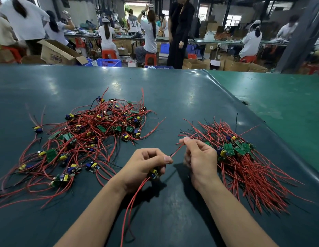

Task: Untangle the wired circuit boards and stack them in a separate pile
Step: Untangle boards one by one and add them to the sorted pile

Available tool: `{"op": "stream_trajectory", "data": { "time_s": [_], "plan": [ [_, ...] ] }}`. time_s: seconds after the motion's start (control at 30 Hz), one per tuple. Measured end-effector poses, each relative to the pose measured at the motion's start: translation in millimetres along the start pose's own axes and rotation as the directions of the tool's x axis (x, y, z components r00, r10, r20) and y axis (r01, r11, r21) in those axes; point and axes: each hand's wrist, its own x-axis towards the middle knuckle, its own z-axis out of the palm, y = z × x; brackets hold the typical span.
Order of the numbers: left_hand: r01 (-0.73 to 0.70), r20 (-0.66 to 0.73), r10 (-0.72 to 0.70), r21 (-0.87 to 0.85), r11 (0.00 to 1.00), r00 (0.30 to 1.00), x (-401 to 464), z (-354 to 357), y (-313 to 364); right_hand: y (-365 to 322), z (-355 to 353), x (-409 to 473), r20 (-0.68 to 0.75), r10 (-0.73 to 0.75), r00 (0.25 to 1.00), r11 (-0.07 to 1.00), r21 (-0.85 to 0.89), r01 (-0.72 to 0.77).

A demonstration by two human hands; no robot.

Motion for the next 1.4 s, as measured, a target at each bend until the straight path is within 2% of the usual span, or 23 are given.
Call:
{"op": "stream_trajectory", "data": {
  "time_s": [0.1,0.37,0.47,0.53,0.57,0.63,0.7,0.77,0.93,1.1,1.27,1.4],
  "plan": [
    [-0.005,0.016,0.005,0.006,1.0,1.0,-0.4,-1.1,-0.4,0.9,-0.9,3.5,-0.063,-0.028,0.998,0.999,0.042,0.03],
    [-0.006,0.014,0.007,-0.067,0.998,1.0,3.0,-4.8,-3.6,-3.4,-0.4,6.3,-0.059,-0.135,0.989,0.99,0.038,0.137],
    [-0.003,-0.001,0.003,-0.136,0.991,1.0,3.5,-7.8,-5.6,-13.3,-7.4,11.5,-0.15,-0.119,0.981,0.979,0.145,0.141],
    [-0.017,-0.054,0.006,-0.201,0.98,0.999,4.8,-8.6,-7.4,-20.8,-14.6,14.8,-0.16,-0.095,0.983,0.97,0.206,0.127],
    [-0.027,-0.081,0.009,-0.221,0.975,0.997,6.0,-7.6,-7.7,-21.9,-15.6,13.1,-0.117,-0.076,0.99,0.978,0.182,0.097],
    [-0.058,-0.119,0.032,-0.219,0.974,0.992,7.4,-4.1,-7.8,-15.4,-10.5,2.1,0.047,-0.005,0.999,1.0,0.012,0.004],
    [-0.063,-0.119,0.041,-0.183,0.981,0.992,7.0,-1.2,-8.3,-5.6,-1.5,-12.5,0.229,0.092,0.969,0.983,-0.178,-0.052],
    [-0.046,-0.109,0.033,-0.122,0.991,0.994,5.5,1.9,-9.2,-1.7,3.3,-19.6,0.32,0.137,0.937,0.969,-0.239,-0.06],
    [-0.038,-0.145,0.048,0.073,0.997,0.988,7.3,6.1,-10.4,-6.2,-0.2,-13.5,0.215,0.108,0.971,0.979,-0.194,-0.066],
    [-0.028,-0.105,0.034,0.051,0.998,0.994,5.7,3.8,-6.2,-7.2,0.2,-8.8,0.13,0.031,0.991,0.989,-0.145,-0.012],
    [-0.032,-0.077,0.034,0.026,0.999,0.996,4.6,4.9,-5.2,-11.2,-5.3,0.6,0.01,-0.026,1.0,1.0,0.002,0.026],
    [-0.06,-0.136,0.052,-0.057,0.997,0.989,4.4,4.0,-7.0,-19.1,-11.7,9.7,-0.04,-0.039,0.998,0.99,0.133,0.044]
  ]
}}
